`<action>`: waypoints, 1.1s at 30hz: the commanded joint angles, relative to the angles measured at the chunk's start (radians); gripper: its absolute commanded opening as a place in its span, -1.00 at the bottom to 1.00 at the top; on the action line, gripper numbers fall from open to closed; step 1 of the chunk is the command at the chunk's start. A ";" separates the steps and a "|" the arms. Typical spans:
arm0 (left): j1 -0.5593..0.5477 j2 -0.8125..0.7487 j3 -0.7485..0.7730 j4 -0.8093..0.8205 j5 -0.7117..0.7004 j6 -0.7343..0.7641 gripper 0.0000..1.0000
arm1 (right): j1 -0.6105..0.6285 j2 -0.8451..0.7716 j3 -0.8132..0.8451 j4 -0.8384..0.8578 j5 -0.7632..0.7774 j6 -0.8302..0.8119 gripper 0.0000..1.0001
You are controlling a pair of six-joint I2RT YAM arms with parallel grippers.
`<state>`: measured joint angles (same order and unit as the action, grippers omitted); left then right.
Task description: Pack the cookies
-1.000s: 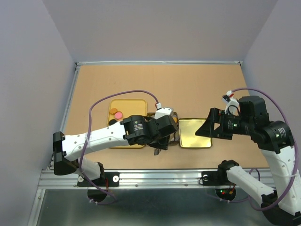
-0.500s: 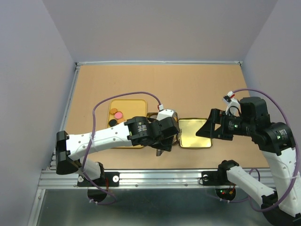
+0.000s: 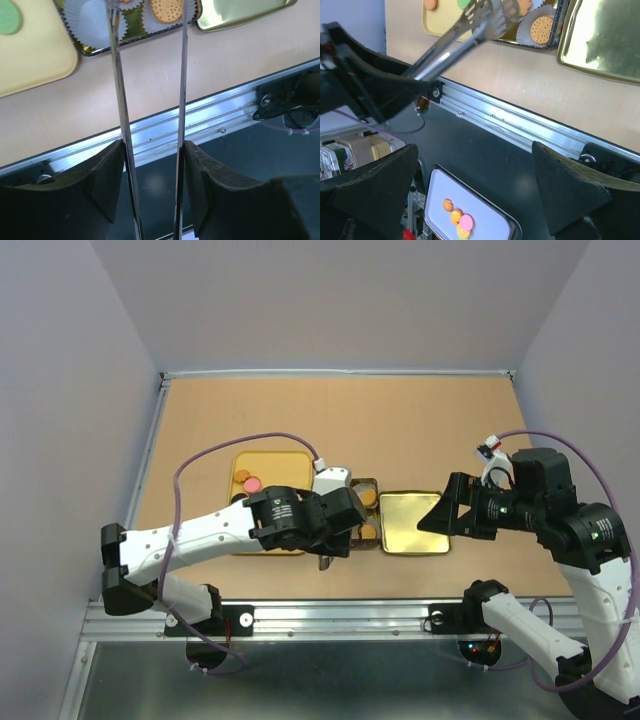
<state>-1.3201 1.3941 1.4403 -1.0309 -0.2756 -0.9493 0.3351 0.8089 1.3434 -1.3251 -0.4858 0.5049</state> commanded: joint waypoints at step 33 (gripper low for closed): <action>0.363 -0.268 -0.285 -0.090 0.004 -0.068 0.10 | 0.004 -0.014 -0.047 0.012 -0.002 -0.032 1.00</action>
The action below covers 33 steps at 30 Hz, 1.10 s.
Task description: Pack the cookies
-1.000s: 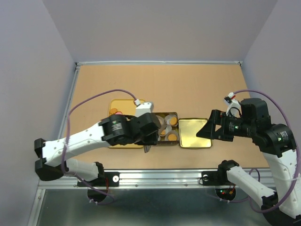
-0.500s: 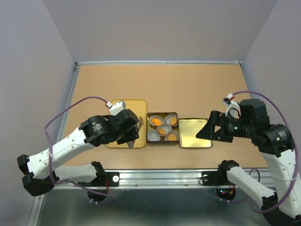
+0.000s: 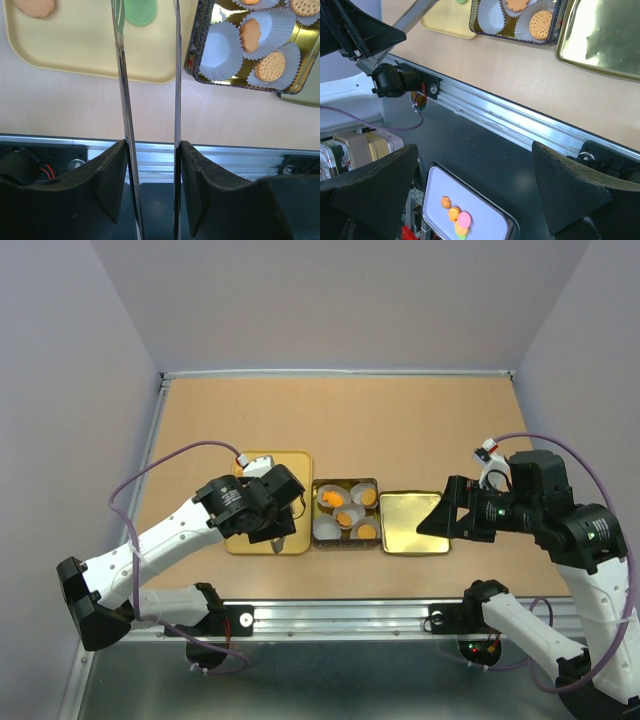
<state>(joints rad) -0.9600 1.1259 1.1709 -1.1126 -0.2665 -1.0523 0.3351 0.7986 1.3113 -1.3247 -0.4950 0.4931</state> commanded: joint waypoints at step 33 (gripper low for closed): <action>0.001 0.069 0.006 0.008 0.010 0.089 0.10 | 0.004 0.010 -0.052 0.033 0.010 -0.041 1.00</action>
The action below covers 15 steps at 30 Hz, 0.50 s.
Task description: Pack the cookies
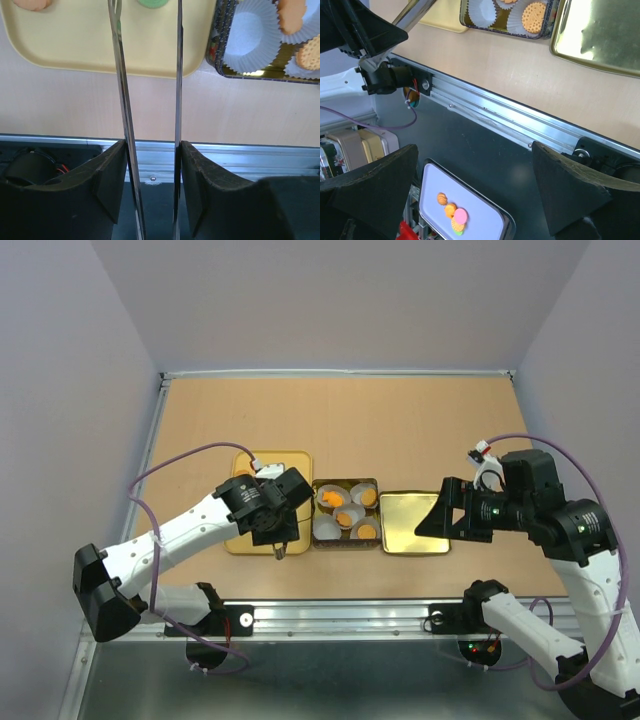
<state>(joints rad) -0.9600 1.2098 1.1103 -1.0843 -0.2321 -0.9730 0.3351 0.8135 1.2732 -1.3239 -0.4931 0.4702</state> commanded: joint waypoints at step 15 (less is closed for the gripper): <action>0.001 -0.030 0.019 -0.034 0.019 0.010 0.10 | 0.004 -0.011 -0.012 0.034 -0.001 -0.018 1.00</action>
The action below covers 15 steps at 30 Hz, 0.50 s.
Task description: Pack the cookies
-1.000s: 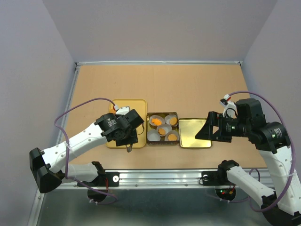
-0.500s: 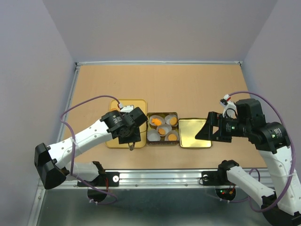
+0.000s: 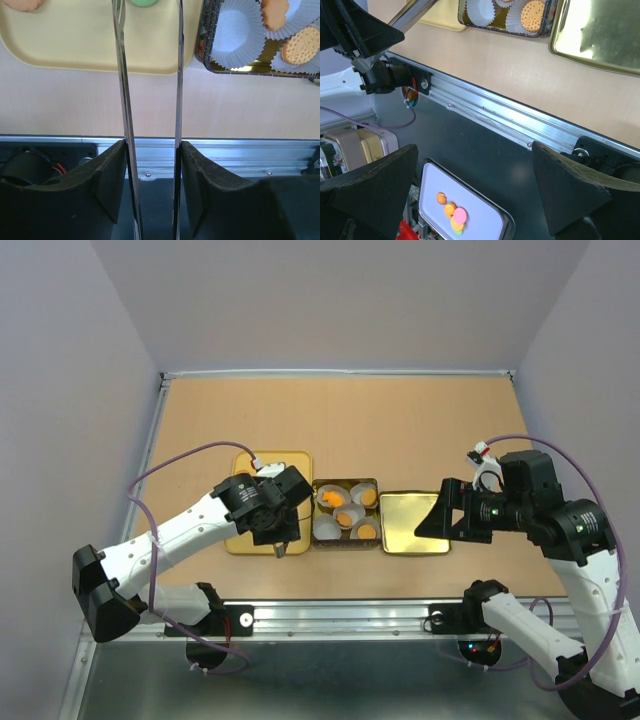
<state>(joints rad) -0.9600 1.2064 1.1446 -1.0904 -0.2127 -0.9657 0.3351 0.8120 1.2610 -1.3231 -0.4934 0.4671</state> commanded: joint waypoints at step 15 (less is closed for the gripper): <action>-0.005 0.013 -0.023 -0.025 -0.016 0.013 -0.13 | 0.004 -0.013 0.005 0.032 0.006 -0.013 1.00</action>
<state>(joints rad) -0.9604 1.2186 1.1206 -1.0924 -0.2096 -0.9646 0.3351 0.8116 1.2610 -1.3231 -0.4934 0.4671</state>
